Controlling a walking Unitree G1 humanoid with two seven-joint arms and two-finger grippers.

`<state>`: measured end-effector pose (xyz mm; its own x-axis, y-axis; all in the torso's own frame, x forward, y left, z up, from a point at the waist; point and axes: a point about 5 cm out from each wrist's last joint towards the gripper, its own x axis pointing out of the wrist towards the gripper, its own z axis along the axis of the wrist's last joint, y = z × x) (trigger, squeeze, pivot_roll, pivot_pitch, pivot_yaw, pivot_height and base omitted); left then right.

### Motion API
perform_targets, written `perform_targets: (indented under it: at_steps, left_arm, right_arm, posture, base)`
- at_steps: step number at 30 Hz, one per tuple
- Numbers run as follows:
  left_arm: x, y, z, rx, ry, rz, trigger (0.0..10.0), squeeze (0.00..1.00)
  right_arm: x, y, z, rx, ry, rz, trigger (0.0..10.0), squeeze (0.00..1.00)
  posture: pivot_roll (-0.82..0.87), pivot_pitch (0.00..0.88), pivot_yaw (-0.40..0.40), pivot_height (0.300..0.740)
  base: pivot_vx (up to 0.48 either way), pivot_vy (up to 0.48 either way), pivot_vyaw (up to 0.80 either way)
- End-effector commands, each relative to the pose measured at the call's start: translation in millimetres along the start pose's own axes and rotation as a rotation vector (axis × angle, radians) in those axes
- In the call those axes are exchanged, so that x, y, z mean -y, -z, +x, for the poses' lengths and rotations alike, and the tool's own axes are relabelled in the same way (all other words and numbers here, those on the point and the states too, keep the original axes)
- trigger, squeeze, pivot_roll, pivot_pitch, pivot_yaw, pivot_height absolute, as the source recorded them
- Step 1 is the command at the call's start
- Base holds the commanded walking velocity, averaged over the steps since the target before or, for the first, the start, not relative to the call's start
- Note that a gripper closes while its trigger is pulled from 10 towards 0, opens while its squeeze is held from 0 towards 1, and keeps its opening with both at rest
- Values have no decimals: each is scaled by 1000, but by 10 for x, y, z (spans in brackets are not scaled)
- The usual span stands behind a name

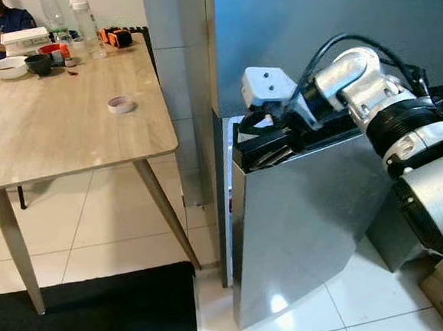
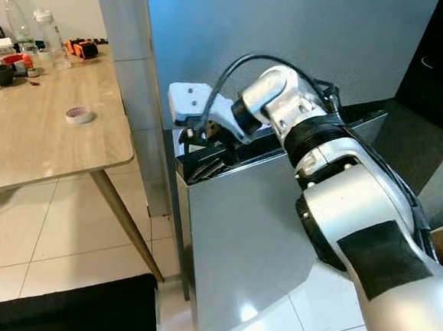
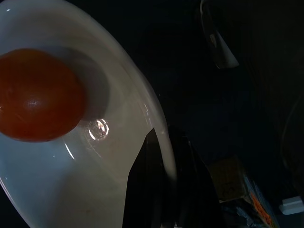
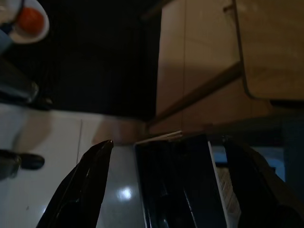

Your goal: Restocking fridge

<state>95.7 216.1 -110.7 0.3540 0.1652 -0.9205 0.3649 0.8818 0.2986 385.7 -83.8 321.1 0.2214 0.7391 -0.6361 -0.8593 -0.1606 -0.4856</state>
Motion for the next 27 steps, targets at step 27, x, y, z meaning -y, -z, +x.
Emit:
perform_targets:
  at_steps: [27]
  left_arm:
    - [108,15,-10,3,9,-22,10000,0]
  right_arm:
    - [-193,487,-150,-385,-165,9,10000,0]
  posture:
    - [-82,80,-91,740]
  base:
    - [0,0,0]
